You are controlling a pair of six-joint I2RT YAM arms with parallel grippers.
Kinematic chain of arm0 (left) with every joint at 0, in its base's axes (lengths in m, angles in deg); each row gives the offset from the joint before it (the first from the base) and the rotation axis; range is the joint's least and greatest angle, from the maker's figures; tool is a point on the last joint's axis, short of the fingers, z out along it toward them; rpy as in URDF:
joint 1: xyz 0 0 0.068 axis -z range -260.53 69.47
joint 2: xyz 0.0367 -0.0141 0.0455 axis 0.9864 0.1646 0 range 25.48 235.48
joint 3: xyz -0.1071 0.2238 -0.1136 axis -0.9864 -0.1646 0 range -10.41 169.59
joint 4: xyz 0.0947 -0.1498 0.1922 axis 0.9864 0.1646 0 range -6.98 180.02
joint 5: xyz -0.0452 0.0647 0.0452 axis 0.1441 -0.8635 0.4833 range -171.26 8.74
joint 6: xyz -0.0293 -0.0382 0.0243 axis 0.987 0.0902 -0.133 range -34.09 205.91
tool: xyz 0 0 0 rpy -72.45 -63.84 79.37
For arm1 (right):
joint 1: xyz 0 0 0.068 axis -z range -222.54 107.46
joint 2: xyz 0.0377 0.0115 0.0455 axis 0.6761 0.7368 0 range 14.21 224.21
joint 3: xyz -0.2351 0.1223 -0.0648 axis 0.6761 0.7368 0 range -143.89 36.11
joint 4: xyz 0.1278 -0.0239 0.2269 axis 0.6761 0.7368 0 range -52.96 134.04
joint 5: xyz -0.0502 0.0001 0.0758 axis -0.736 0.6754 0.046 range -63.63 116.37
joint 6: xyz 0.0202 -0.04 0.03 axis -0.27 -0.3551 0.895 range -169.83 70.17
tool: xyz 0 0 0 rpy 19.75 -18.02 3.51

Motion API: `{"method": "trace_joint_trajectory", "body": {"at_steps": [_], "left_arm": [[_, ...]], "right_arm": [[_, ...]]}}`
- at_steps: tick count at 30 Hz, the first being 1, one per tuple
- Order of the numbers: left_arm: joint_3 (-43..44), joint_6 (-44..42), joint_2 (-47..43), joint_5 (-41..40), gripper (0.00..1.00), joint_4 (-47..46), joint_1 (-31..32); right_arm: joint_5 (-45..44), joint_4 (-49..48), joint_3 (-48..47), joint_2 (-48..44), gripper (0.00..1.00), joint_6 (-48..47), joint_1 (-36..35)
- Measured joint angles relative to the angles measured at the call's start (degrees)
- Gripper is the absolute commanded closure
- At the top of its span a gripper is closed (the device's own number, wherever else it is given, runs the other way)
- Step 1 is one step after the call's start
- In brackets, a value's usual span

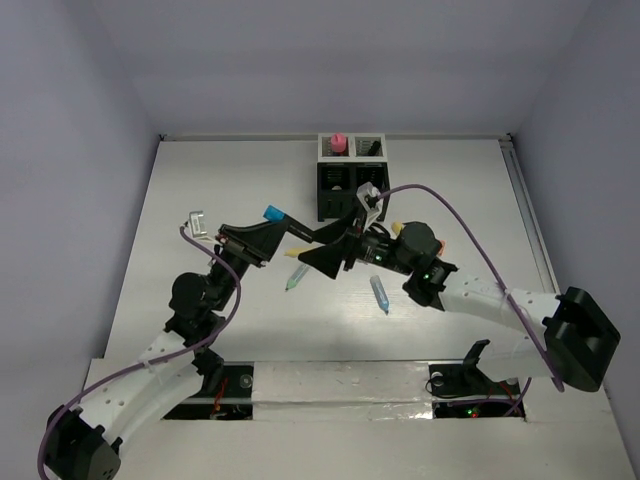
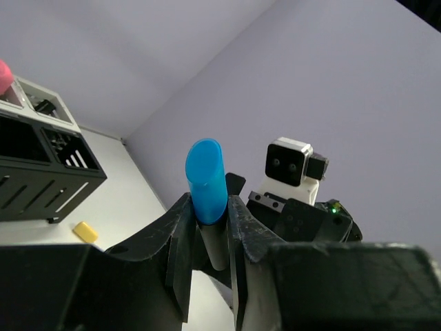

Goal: Sort the stationery into containers
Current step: Pick up the pen from the center of the board, then place the pen in the storage box.

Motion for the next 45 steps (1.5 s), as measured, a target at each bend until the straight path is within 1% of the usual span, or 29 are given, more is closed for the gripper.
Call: {"method": "trace_joint_trajectory", "body": {"at_steps": [3,4,6,7,8,9,11,14,17,19,20,21,23,24,25,26,29,32,33,35,37,39,41,45], "left_arm": [[-0.61,1.11,-0.74,0.24,1.0,-0.37,0.0],[-0.76,1.42,-0.9,0.37,1.0,-0.46,0.0],[-1.27,2.03,-1.14,0.63,1.0,-0.85,0.0],[-1.42,2.23,-1.22,0.68,1.0,-0.85,0.0],[-1.57,2.45,-1.27,0.74,1.0,-0.96,0.0],[-1.77,2.6,-1.31,0.79,1.0,-1.29,0.0],[-2.16,3.04,-1.55,0.83,1.0,-1.97,0.0],[-2.43,3.34,-1.99,0.9,0.97,-2.6,-0.11],[-2.86,3.56,-2.34,0.87,0.92,-3.21,-0.17],[-2.89,3.52,-2.4,0.87,0.76,-3.26,-0.17],[-2.89,3.34,-2.4,0.9,0.67,-3.3,-0.17],[-2.89,3.19,-2.4,0.83,0.49,-3.28,-0.2],[-2.91,2.43,-2.64,0.85,0.34,-2.78,-0.2],[-2.91,2.21,-2.86,0.83,0.14,-2.12,-0.2],[-2.91,1.4,-3.19,0.83,0.05,-1.2,-0.2],[-2.91,1.07,-3.56,0.72,0.01,-0.31,-0.2],[-2.75,-0.68,-5.4,-0.17,0.01,4.44,-0.2],[-1.55,-3.21,-7.56,-1.49,0.01,12.33,-0.2],[-1.03,-3.52,-8.09,-1.66,0.01,13.31,-0.2],[0.39,-5.09,-9.6,-2.12,0.01,18.34,-0.2],[2.19,-6.58,-10.64,-2.32,0.01,23.43,-0.2],[4.66,-8.39,-11.02,-2.45,0.01,28.39,-0.2],[7.87,-10.58,-10.88,-2.54,0.01,33.11,-0.2],[14.82,-15.8,-9.07,-2.56,0.01,41.7,-0.2]], "right_arm": [[0.74,-2.14,-1.07,0.68,0.22,0.98,0.0],[0.87,-2.67,-1.4,0.87,0.29,1.14,0.0],[1.01,-3.63,-1.99,1.27,0.35,1.68,0.0],[1.01,-4.33,-2.23,1.49,0.47,2.05,0.0],[1.01,-5.11,-2.4,1.73,0.51,2.05,0.0],[1.05,-5.66,-2.56,1.92,0.52,2.58,0.0],[0.96,-6.38,-2.8,2.51,0.64,3.06,0.02],[0.96,-6.82,-3.3,3.61,0.76,3.89,0.02],[0.94,-6.86,-3.76,4.15,0.87,4.81,0.02],[0.92,-7.13,-3.78,4.15,0.95,5.11,0.0],[0.87,-7.19,-3.78,4.15,0.97,5.14,0.0],[0.59,-7.15,-3.78,4.15,0.99,5.11,0.0],[-0.42,-6.62,-3.85,4.11,1.0,4.9,0.0],[-1.27,-5.53,-4.04,3.93,1.0,4.59,0.0],[-2.08,-4.31,-4.33,3.76,1.0,4.24,0.0],[-3.04,-2.49,-4.85,3.5,1.0,3.69,0.0],[-6.95,5.99,-8.24,2.36,1.0,0.9,0.07],[-10.86,16.98,-14.49,1.57,1.0,-2.6,1.64],[-11.76,20.44,-16.9,1.57,1.0,-3.61,2.71],[-11.91,28.28,-22.23,1.77,1.0,-5.73,6.97],[-11.74,36.65,-28.81,3.21,1.0,-7.96,12.7],[-11.39,45.83,-37.22,5.81,1.0,-10.69,17.31],[-11.17,52.5,-44.57,11.5,1.0,-13.25,22.56],[-11.02,66.38,-58.45,22.86,1.0,-18.03,27.41]]}}
